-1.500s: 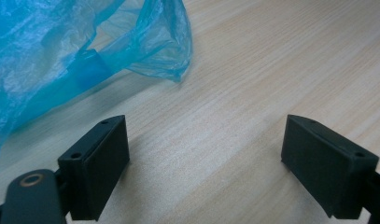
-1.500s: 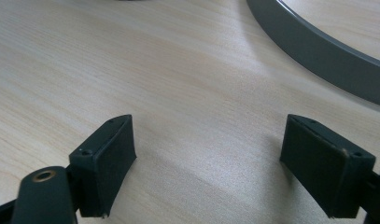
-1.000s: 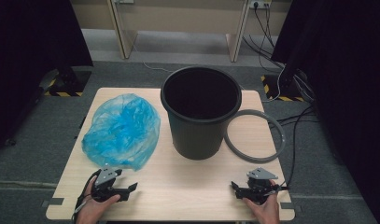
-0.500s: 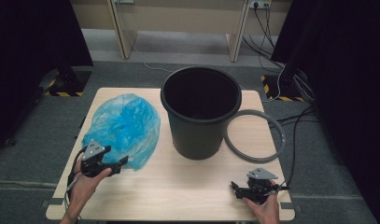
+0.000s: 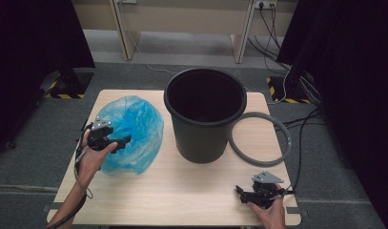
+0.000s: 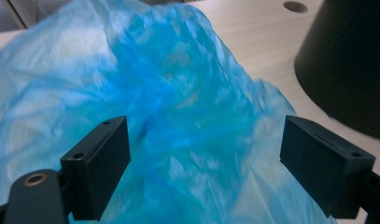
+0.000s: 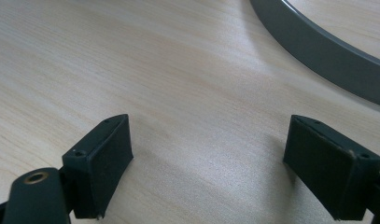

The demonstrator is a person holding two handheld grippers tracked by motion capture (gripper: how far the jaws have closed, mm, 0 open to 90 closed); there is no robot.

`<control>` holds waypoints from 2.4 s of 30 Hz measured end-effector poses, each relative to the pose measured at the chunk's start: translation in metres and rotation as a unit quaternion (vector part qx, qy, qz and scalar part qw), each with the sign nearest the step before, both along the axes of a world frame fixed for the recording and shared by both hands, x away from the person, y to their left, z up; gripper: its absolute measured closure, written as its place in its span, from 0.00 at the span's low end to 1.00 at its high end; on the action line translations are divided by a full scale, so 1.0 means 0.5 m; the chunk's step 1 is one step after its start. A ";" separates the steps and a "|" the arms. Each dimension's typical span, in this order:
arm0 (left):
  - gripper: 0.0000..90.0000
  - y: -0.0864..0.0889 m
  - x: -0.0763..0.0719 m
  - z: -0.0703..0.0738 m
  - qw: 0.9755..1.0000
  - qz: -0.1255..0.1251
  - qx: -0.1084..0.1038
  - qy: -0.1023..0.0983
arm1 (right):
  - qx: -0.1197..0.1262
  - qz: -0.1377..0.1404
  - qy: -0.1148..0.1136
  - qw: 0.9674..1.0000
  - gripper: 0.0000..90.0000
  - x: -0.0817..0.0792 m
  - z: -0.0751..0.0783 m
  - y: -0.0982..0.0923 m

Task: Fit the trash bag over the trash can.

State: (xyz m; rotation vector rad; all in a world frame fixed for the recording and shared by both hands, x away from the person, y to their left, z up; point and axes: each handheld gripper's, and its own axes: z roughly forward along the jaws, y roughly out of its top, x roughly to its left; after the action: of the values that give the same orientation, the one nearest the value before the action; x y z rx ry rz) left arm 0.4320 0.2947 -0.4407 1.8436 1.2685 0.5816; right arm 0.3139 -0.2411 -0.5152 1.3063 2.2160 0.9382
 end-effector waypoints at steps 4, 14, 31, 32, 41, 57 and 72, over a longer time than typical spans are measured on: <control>0.17 -0.012 0.043 0.010 1.000 0.008 -0.003 0.011 | -0.001 0.001 0.000 1.000 0.17 0.000 0.000 0.000; 0.17 -0.027 0.144 -0.020 0.997 0.049 0.027 0.055 | 0.002 -0.002 0.004 1.000 0.16 0.000 0.000 0.001; 0.29 -0.045 0.174 -0.131 0.990 0.048 0.066 0.119 | 0.001 -0.002 0.004 1.000 0.16 0.001 0.000 0.002; 0.39 -0.046 0.172 -0.128 0.990 0.042 0.068 0.117 | 0.001 -0.001 0.004 1.000 0.16 0.001 0.000 0.002; 0.90 -0.036 0.156 -0.130 0.993 0.026 0.053 0.101 | 0.001 -0.002 0.004 1.000 0.16 0.000 0.000 0.002; 0.93 0.021 0.091 0.051 0.999 -0.021 -0.024 0.022 | 0.001 -0.002 0.004 1.000 0.16 0.001 0.000 0.002; 0.92 0.035 0.030 0.285 0.994 -0.069 -0.051 -0.065 | 0.000 -0.001 0.003 1.000 0.16 0.002 0.000 0.002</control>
State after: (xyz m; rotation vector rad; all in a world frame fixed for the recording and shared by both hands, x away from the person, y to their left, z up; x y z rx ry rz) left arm 0.4473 0.3120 -0.2983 1.7632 1.0563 0.5434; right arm 0.3148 -0.2403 -0.5151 1.3119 2.2193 0.9345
